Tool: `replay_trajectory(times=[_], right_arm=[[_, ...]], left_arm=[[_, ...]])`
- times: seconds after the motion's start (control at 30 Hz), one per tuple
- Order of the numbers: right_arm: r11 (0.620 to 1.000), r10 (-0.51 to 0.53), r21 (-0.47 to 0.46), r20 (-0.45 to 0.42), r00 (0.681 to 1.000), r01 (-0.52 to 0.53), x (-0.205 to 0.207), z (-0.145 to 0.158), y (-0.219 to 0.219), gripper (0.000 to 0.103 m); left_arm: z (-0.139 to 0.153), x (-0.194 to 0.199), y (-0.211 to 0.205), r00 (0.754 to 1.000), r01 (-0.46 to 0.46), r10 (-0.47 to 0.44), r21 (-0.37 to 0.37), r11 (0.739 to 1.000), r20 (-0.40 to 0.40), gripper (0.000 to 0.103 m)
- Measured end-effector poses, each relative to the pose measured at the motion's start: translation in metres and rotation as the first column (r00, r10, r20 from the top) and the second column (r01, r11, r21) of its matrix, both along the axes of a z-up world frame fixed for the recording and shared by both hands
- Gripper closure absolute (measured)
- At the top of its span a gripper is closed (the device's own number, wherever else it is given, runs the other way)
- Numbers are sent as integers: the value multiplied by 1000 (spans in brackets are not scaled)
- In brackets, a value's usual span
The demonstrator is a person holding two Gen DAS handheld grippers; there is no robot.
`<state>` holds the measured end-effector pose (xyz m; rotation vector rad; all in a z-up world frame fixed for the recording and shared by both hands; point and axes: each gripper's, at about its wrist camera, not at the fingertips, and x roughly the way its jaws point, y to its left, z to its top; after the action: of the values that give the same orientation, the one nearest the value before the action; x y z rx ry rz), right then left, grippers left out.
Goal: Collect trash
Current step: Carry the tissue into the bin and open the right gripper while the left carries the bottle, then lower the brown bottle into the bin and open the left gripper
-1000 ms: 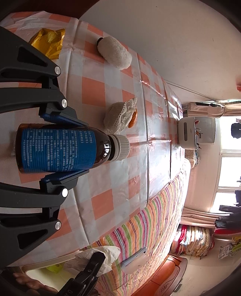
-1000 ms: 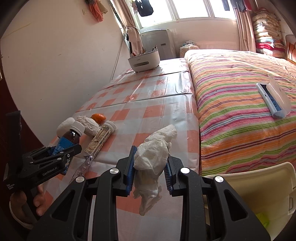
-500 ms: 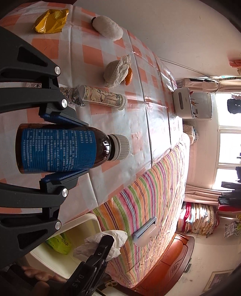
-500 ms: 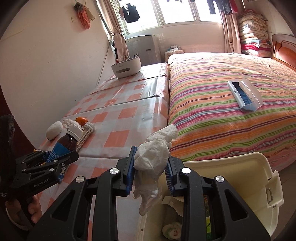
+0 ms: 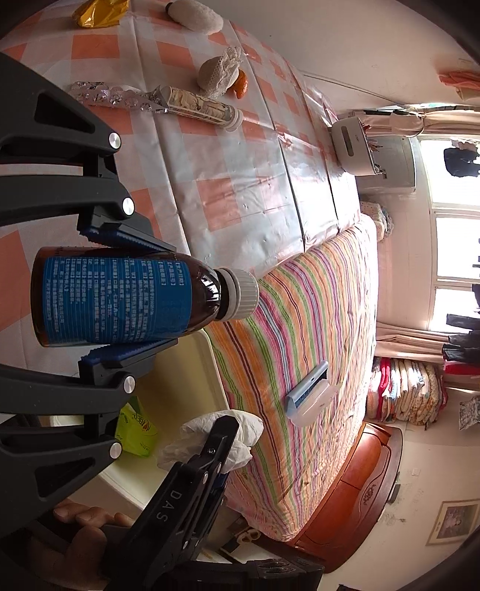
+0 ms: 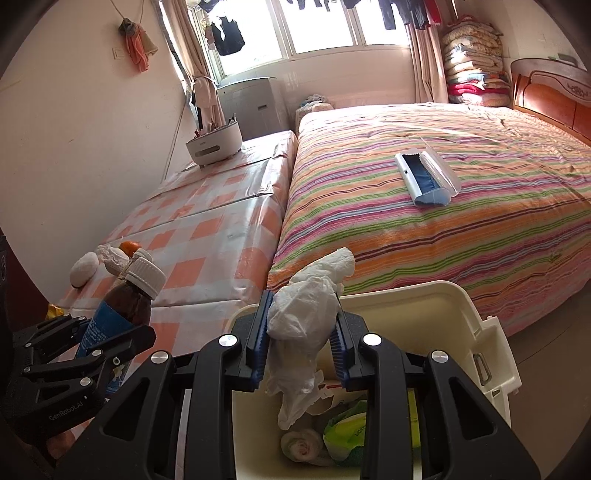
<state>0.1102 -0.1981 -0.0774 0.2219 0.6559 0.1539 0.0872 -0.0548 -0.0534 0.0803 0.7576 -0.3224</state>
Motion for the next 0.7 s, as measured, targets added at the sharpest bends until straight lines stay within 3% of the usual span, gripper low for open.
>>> replay_trajectory(times=[0.2,0.3,0.4,0.43,0.7], right_arm=[[999,-43,6,23,999,43,-13,0,-12,68],[998,-64,24,35,997,63,-18,1,-19,53],[996,-78,39,52,996,76,-21,5,-25,45],[995,-88,46,58,994,85,-22,6,-27,37],[978,-168,140,102,981,153,-32,15,-53,36]], left_arm=[[3,-7,-21,999,37,-37,3,999,2,62],[3,-9,-29,999,49,-49,11,999,4,62],[3,-11,-33,998,56,-56,19,998,0,62],[3,-12,-35,998,57,-57,22,998,-1,62],[-4,-8,-49,998,68,-67,46,997,-20,62]])
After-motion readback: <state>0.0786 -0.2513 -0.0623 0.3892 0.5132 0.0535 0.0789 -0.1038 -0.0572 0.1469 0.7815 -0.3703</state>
